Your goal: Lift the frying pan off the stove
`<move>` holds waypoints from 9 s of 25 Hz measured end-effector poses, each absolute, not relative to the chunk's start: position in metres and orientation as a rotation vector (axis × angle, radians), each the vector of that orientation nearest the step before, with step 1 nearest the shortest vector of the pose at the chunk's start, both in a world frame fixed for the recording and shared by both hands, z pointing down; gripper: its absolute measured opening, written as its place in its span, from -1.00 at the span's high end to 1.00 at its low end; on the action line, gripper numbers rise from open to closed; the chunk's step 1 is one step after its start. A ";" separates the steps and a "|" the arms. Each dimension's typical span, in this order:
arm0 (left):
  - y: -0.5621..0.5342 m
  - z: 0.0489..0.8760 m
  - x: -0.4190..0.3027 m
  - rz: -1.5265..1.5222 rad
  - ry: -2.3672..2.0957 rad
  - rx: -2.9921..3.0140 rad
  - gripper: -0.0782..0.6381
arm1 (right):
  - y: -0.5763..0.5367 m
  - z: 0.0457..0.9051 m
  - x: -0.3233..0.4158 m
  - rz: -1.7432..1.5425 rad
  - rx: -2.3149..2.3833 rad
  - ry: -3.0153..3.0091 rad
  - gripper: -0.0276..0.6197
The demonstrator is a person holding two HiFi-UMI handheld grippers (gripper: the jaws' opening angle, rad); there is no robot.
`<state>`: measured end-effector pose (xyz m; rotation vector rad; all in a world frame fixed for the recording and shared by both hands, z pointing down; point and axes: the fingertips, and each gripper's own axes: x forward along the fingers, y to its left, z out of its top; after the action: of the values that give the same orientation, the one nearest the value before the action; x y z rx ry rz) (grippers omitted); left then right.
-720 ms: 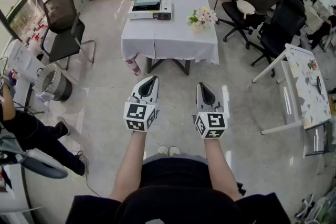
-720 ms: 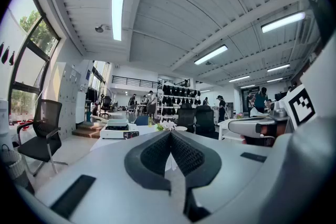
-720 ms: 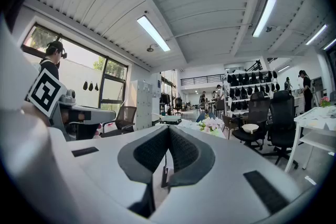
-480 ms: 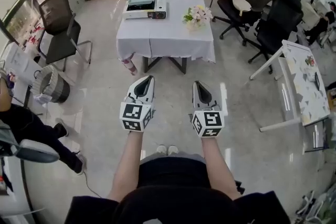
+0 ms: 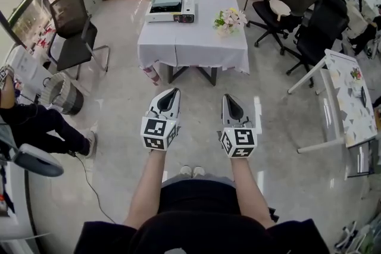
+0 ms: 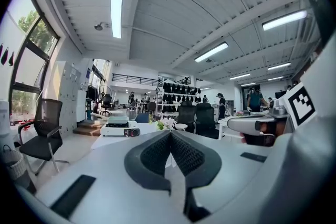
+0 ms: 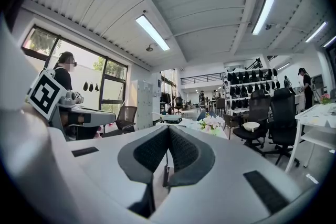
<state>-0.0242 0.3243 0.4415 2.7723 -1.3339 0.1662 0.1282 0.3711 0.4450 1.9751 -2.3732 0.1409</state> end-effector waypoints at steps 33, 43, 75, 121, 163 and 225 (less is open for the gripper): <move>0.295 0.449 -0.065 0.100 -1.284 2.747 -0.09 | 0.345 0.447 0.098 0.149 1.983 -2.385 0.91; 0.281 0.452 -0.097 0.089 -1.327 2.723 -0.12 | 0.336 0.451 0.087 0.175 2.025 -2.390 0.91; -0.189 0.481 -0.070 0.148 -1.461 2.608 -0.12 | -0.164 0.469 0.116 0.184 1.856 -2.492 0.91; -0.472 0.449 -0.139 0.808 -1.433 2.745 -0.12 | -0.396 0.451 0.086 0.222 1.717 -2.570 0.91; -0.533 0.650 -0.172 2.581 -0.014 2.393 0.50 | -0.421 0.498 0.110 0.352 1.772 -2.390 0.91; -0.428 0.409 -0.016 0.252 -1.442 2.932 0.73 | -0.359 0.429 0.182 0.086 2.079 -2.299 0.91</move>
<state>-0.0160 -0.4276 0.4093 2.9324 -1.4420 0.2516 0.1816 -0.3585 0.4292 2.0788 -2.2995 0.0864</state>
